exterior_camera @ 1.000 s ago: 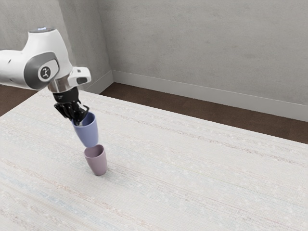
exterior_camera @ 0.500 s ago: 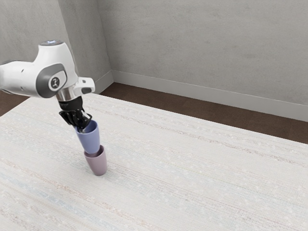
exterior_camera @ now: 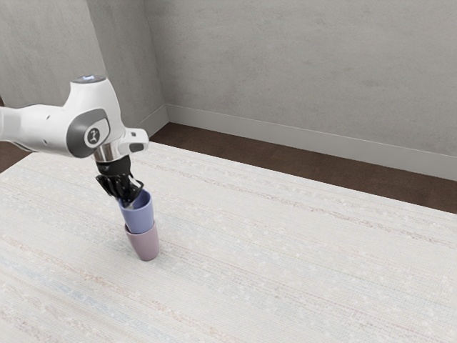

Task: Place the right cup onto the left cup

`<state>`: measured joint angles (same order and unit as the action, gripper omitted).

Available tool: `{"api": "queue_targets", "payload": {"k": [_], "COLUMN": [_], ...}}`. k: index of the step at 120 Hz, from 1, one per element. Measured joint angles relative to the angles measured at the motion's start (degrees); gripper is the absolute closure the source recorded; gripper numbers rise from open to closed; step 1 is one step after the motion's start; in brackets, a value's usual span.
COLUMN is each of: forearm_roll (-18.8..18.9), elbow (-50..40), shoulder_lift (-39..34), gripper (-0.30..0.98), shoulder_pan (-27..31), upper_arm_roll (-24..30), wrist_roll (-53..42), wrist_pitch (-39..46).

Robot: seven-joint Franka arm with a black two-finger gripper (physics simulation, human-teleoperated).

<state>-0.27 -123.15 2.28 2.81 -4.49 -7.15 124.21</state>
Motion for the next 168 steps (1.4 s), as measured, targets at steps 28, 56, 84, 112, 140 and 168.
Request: {"api": "queue_targets", "payload": {"k": [28, 56, 84, 112, 140, 168], "forearm_roll": [-0.7, -0.8, -0.7, -0.8, -0.8, -0.9], "elbow": [-0.3, -0.6, 8.4, 23.8, 32.6, 32.9], "shoulder_lift": [-2.2, -8.5, -6.2, 2.5, 5.7, 5.6], "gripper": [0.23, 0.08, 0.03, 0.01, 0.0, 0.0], "shoulder_pan": [0.0, 0.1, -0.9, -2.3, -0.7, -0.9], "upper_arm_roll": [0.0, 0.1, 2.9, 4.8, 5.2, 5.4], "wrist_roll": [-0.5, -1.0, -1.5, -1.8, -2.0, -2.2], "wrist_pitch": [-0.2, -2.8, -8.1, -13.2, -19.6, -21.8]}}
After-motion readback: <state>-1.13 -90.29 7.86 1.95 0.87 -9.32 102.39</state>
